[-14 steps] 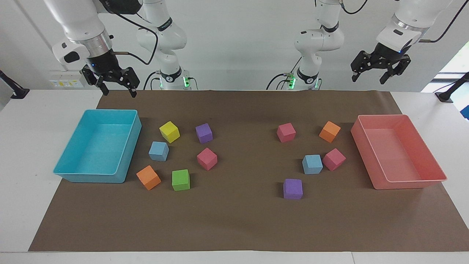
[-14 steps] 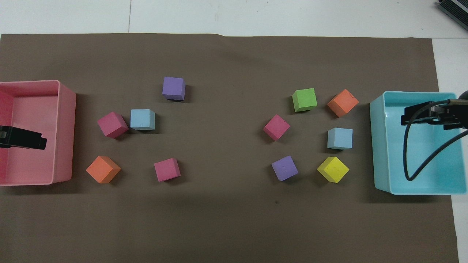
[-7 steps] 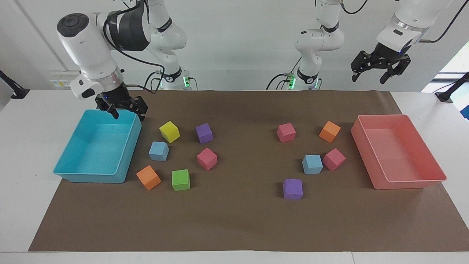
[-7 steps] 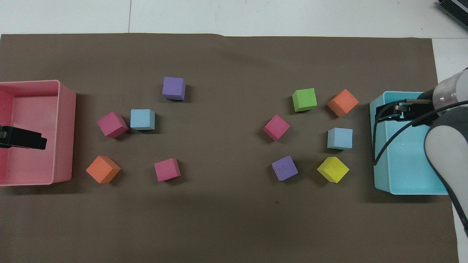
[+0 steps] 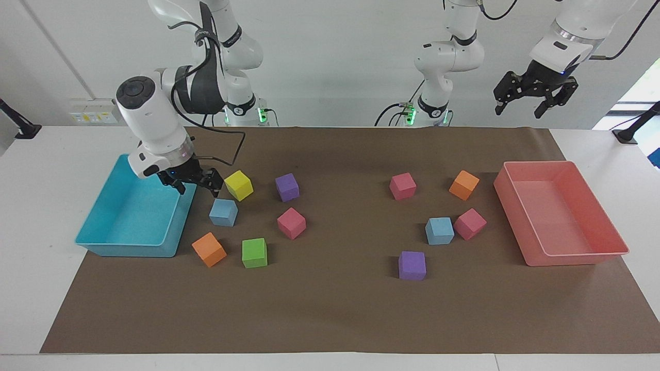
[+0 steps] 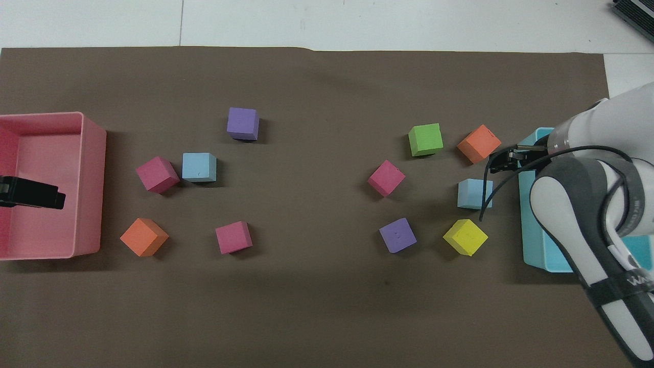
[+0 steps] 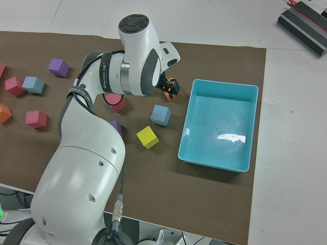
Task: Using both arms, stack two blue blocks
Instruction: 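Reach the right gripper down to the light-blue cube near the blue bin, then close the right gripper on the light-blue cube and lift it, then carry the light-blue cube with the right gripper toward the table center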
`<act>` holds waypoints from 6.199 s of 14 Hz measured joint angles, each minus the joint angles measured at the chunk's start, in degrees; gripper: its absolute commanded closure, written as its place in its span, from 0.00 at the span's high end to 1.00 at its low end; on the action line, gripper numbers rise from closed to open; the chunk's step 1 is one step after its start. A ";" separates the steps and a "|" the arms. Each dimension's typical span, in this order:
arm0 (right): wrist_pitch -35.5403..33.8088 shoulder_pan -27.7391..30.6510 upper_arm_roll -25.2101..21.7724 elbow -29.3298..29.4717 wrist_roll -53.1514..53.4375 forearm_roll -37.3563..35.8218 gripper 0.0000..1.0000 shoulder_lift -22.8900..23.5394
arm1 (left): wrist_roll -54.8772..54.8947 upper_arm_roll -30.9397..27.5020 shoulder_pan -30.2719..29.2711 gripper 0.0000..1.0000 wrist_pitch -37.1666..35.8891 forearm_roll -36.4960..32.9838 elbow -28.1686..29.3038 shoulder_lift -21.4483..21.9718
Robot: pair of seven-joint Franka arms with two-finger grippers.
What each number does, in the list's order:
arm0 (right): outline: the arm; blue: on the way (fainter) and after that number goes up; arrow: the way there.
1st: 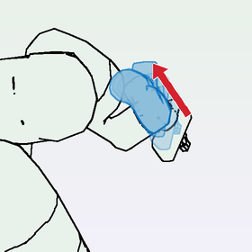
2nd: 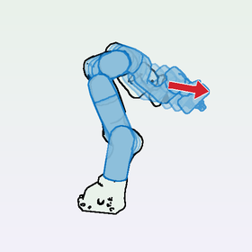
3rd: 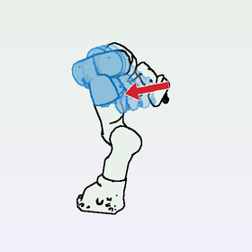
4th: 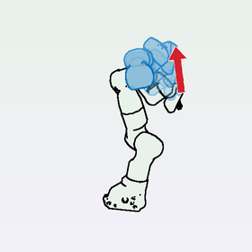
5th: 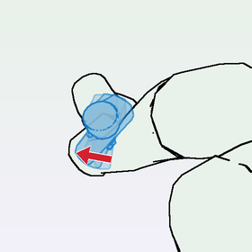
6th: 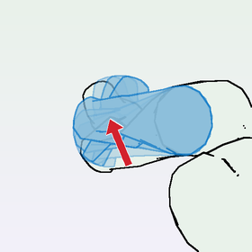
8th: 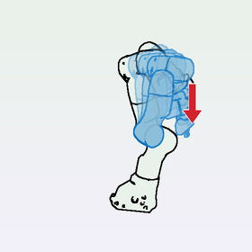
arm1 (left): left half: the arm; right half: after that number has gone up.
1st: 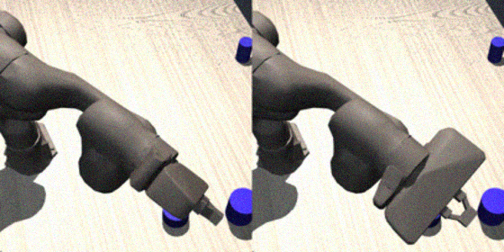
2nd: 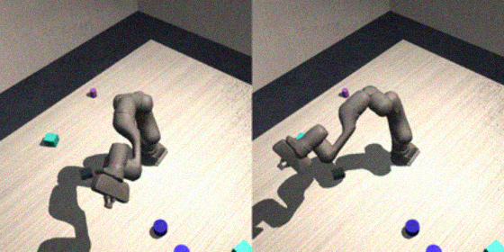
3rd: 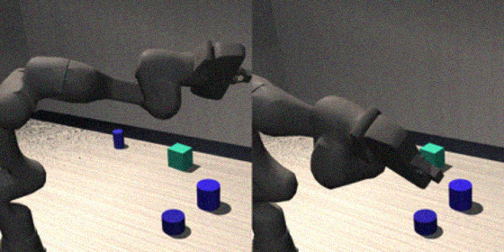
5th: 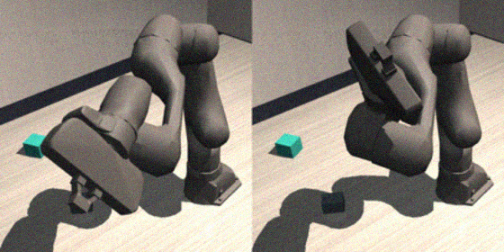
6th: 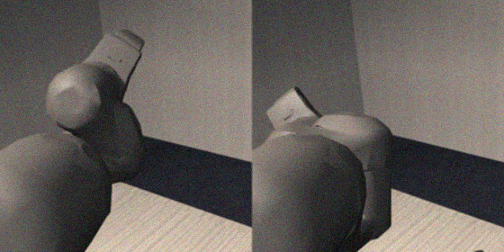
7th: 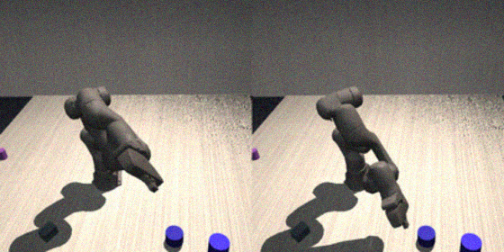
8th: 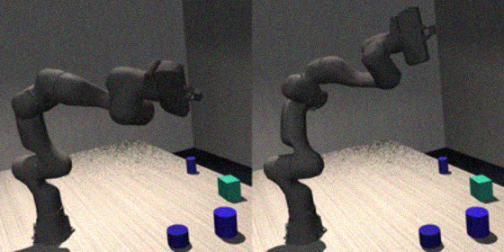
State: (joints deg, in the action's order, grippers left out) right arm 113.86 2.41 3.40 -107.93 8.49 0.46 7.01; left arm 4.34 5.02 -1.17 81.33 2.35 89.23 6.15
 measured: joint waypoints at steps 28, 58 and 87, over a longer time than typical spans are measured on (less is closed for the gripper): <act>14.91 -2.81 -0.26 -12.50 5.44 -3.90 1.00 5.18 | 0.00 0.00 0.00 1.00 0.00 0.00 0.00 -0.02; 0.73 -14.41 3.96 3.90 12.73 -1.89 0.11 3.20 | 0.00 0.00 0.00 1.00 0.00 0.00 0.00 -0.03; 2.83 -33.66 4.02 19.01 27.84 -2.14 0.78 25.10 | 0.00 0.00 0.00 1.00 0.00 0.00 0.00 -0.03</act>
State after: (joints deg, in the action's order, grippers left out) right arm 116.70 -31.25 7.42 -88.92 36.33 -1.68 32.11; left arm 4.34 5.02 -1.17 81.33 2.35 89.23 6.12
